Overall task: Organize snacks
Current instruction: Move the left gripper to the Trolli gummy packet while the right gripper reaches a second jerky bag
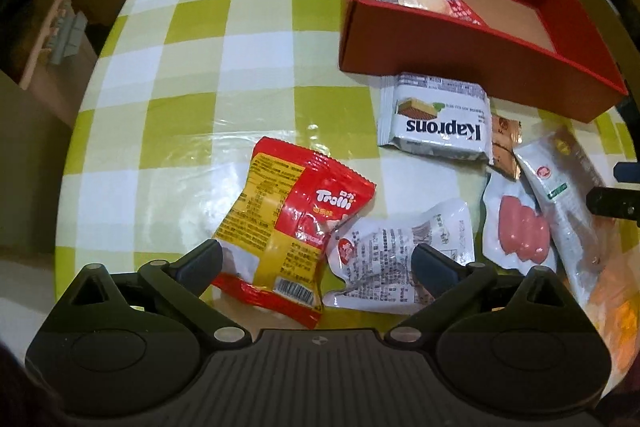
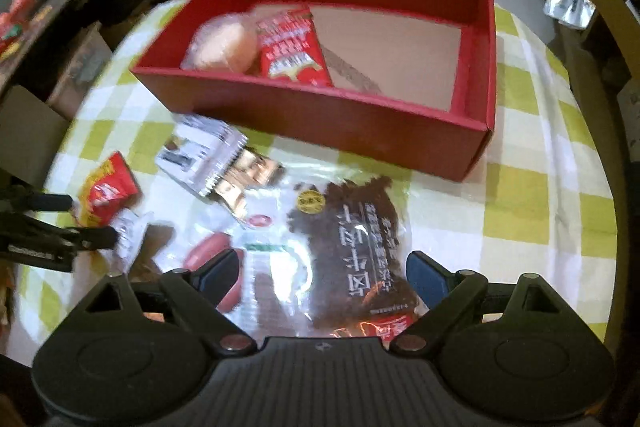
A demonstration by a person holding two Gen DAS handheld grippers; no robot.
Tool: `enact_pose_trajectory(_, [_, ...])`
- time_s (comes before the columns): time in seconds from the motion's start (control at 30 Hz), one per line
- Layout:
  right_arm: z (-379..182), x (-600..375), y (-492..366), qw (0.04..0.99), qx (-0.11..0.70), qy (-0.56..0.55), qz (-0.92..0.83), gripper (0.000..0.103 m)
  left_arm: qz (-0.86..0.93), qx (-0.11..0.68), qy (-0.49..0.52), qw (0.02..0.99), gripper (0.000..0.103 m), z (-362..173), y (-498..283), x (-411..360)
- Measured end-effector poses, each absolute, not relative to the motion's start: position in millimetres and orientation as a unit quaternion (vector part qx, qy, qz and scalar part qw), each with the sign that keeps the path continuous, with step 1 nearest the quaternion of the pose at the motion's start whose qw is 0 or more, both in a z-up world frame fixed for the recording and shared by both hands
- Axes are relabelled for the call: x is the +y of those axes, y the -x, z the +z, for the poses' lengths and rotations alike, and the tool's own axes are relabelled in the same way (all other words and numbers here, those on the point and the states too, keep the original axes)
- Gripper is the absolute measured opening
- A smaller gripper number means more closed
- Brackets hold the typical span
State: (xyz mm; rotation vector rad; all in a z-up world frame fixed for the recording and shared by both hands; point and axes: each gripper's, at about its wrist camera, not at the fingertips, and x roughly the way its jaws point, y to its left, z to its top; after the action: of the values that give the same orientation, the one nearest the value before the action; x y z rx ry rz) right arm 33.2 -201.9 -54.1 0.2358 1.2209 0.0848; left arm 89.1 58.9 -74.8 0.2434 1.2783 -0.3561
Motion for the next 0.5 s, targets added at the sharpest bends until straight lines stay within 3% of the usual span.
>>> enact_pose_trajectory(0.23, [-81.2, -213.8, -43.3, 0.800, 0.588, -0.110, 0.049, 0.103, -0.169, 0.595, -0.110, 0.778, 0.103, -82.0, -92.3, 55.7])
enact_pose_trajectory(0.37, [-81.4, -210.3, -40.8, 0.806, 0.581, -0.102, 0.048, 0.100, -0.173, 0.589, -0.117, 0.781, 0.102, -83.9, -91.2, 52.7])
enact_pose_trajectory(0.4, [-79.5, -206.7, -39.1, 0.808, 0.579, -0.098, 0.053, 0.096, -0.172, 0.588, -0.115, 0.782, 0.101, -82.9, -91.2, 52.3])
enact_pose_trajectory(0.5, [-72.7, -205.3, -35.8, 0.804, 0.579, -0.118, 0.070, 0.086, -0.178, 0.578, -0.116, 0.788, 0.084, -73.2, -85.8, 48.2])
